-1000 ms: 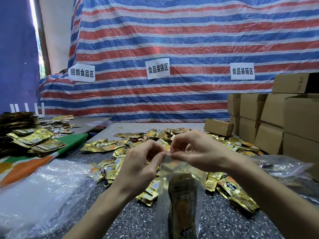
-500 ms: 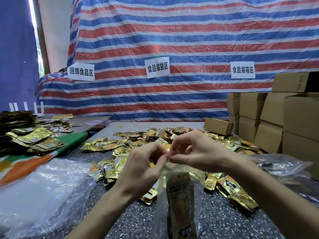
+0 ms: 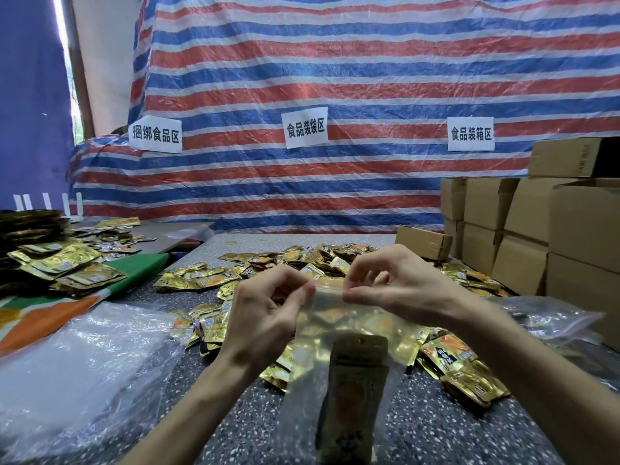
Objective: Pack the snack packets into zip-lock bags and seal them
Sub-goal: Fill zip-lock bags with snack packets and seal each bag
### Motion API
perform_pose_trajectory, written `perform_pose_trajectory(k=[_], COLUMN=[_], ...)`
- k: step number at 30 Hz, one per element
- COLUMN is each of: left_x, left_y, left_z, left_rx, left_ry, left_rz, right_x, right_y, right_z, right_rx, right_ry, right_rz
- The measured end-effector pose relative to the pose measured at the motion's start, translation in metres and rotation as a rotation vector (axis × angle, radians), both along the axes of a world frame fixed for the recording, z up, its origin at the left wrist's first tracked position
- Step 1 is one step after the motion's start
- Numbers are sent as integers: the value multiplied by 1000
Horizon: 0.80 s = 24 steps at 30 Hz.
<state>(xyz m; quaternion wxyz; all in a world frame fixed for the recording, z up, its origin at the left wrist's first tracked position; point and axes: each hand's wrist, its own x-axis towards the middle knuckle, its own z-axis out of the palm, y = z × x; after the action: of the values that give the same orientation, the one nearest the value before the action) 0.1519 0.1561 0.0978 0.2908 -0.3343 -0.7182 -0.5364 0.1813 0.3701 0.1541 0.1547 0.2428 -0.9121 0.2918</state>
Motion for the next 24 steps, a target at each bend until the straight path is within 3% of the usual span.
perform_pose_trajectory(k=[5,24], left_x=[-7,-24], left_y=[-6,-18], left_z=[-3,-10], left_rx=[82,122], left_ry=[-102,-140], left_rz=[-24,-5], right_x=[2,15], right_y=[21,61], right_z=[-6,-20], right_rx=[0,-21], right_ry=[-50,-43], right_rz=[-63,-169])
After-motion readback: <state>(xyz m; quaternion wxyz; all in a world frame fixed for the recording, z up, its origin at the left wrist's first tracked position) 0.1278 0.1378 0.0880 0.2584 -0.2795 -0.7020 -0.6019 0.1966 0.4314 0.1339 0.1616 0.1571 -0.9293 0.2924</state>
